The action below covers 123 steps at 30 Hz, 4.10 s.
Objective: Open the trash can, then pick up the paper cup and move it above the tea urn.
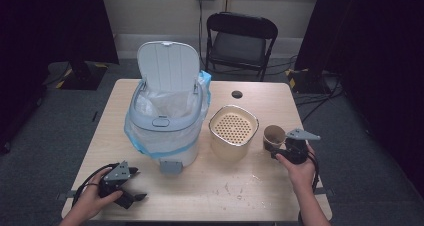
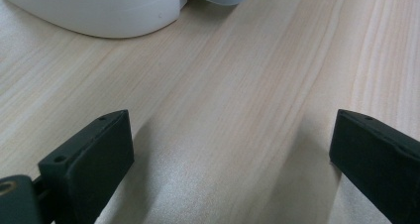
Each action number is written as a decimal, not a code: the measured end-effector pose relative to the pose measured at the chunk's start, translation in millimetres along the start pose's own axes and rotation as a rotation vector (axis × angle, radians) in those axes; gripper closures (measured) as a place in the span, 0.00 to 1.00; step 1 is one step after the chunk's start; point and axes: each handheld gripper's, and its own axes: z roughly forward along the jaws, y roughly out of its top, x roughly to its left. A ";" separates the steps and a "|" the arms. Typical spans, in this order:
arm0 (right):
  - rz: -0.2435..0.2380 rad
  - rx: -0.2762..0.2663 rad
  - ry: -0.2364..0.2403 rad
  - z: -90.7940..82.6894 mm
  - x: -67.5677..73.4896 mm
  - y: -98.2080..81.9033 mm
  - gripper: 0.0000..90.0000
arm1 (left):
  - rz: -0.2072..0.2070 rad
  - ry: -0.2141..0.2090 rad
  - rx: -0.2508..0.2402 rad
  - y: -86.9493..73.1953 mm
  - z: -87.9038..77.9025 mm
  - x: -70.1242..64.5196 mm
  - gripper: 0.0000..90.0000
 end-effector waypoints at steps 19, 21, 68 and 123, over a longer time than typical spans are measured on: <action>0.007 -0.006 -0.012 7.6 -8.6 30.5 0.39 | 0.002 0.000 0.001 0.2 0.2 -0.1 0.03; 0.007 -0.008 -0.016 8.7 -9.7 32.6 0.39 | 0.002 0.000 0.001 0.2 0.1 -0.1 0.03; -0.125 -0.018 -0.078 26.8 -9.2 99.7 0.40 | 0.009 0.005 0.006 0.3 0.1 0.1 0.02; -0.342 -0.052 -0.163 35.7 6.1 132.6 0.41 | -0.001 0.004 0.000 0.1 0.5 -0.7 0.02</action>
